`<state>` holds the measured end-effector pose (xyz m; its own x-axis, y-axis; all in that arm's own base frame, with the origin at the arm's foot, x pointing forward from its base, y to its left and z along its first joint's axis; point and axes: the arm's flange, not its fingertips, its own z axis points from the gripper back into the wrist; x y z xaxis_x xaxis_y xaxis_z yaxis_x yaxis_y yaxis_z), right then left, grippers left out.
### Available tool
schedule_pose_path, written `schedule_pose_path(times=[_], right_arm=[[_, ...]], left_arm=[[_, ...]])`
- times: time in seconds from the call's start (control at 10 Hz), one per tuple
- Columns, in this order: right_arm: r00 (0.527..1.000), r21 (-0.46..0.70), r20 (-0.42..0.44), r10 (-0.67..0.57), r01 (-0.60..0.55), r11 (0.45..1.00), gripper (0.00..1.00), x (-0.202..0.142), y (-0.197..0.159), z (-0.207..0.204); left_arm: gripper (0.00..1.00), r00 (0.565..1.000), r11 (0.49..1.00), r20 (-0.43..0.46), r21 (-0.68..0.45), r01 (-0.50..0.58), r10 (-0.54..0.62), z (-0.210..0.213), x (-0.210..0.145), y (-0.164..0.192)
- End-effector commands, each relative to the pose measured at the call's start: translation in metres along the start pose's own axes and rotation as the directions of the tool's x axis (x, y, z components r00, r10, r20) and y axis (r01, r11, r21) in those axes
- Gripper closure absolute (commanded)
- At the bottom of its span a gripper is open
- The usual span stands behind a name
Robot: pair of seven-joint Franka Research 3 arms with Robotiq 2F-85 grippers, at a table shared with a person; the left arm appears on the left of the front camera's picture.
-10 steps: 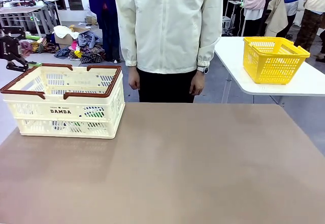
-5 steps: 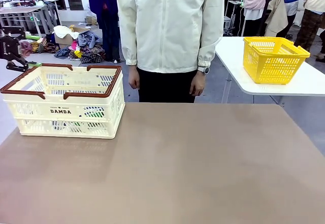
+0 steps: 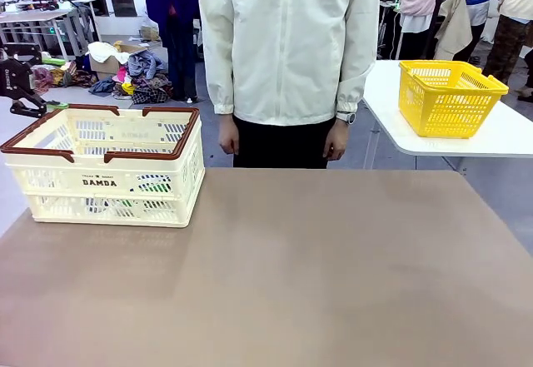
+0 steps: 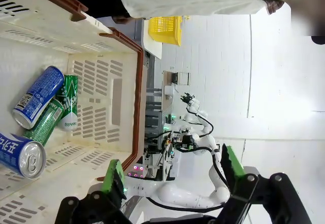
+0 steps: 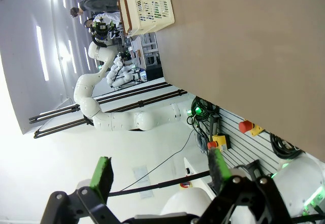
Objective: Place the drinks into the Shopping basket.
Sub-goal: Pick up one drink and place it into the Shopping basket.
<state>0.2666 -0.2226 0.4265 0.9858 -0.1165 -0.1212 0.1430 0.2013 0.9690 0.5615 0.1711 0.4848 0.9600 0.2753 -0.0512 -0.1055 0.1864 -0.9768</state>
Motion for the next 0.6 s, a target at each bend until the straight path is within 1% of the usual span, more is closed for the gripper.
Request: schedule_pose_path(times=[0.0, 0.5], right_arm=[[1.0, 0.001, -0.002, -0.007, 0.007, 1.0, 0.0, -0.0017, 0.0033, 0.0003], [1.0, 0.001, -0.002, -0.007, 0.007, 1.0, 0.0, -0.0017, 0.0033, 0.0003]], left_arm=[[0.0, 1.0, 1.0, 0.0, 0.004, 0.015, -0.015, 0.0011, -0.0048, 0.0013], [0.0, 1.0, 1.0, 0.0, 0.004, 0.015, -0.015, 0.0011, -0.0048, 0.0013]])
